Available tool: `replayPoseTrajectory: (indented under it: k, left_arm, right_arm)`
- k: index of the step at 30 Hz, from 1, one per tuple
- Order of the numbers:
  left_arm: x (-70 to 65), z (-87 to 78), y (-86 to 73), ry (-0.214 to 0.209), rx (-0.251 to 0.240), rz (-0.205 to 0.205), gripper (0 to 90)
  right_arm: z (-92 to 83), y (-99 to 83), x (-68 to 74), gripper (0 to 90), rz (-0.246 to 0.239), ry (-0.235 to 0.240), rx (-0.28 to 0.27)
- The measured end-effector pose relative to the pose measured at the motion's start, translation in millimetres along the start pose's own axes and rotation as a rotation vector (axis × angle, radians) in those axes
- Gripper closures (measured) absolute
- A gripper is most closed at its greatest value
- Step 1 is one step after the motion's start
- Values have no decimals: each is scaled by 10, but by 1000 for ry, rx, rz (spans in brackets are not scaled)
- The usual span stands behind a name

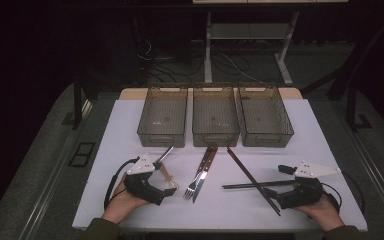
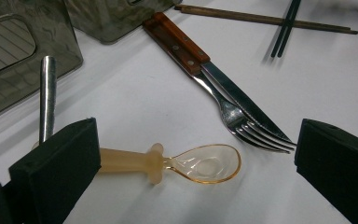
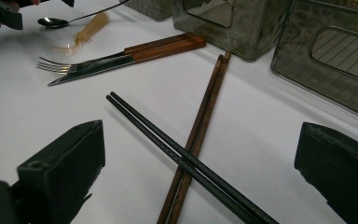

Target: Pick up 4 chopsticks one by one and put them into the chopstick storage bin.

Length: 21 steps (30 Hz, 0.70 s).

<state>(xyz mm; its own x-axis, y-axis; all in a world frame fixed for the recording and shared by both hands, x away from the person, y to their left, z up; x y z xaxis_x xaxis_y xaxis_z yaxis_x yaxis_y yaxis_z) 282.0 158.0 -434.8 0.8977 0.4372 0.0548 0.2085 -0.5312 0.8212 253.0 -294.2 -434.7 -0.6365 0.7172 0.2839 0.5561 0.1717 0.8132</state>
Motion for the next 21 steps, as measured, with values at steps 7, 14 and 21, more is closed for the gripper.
replayPoseTrajectory:
  k: [7, 14, 21]
  left_arm:
    - [11, -15, -9, 1, 4, -7, 0]
    - [-1, -52, -25, 6, -1, -5, 0]
    - [-30, -46, -28, -5, -4, -4, 0]
  right_arm:
    - [-12, 20, 7, 61, -5, 6, 29]
    - [8, 59, 92, 256, -21, 58, 70]
    - [62, 81, 175, 493, -35, 97, 101]
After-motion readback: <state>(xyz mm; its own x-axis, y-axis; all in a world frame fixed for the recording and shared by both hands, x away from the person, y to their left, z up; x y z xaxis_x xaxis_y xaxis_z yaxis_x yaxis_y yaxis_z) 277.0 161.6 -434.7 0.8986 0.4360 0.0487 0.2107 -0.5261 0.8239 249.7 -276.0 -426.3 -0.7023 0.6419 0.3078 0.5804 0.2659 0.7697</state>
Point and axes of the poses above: each handheld gripper's, and its own axes: z roughly forward along the jaws, y roughly out of its top, x roughly to its left, the point moved 1 cm from there along z, roughly forward along the jaws, and after that the axes turned 11 degrees about z, right-handed, at the moved point
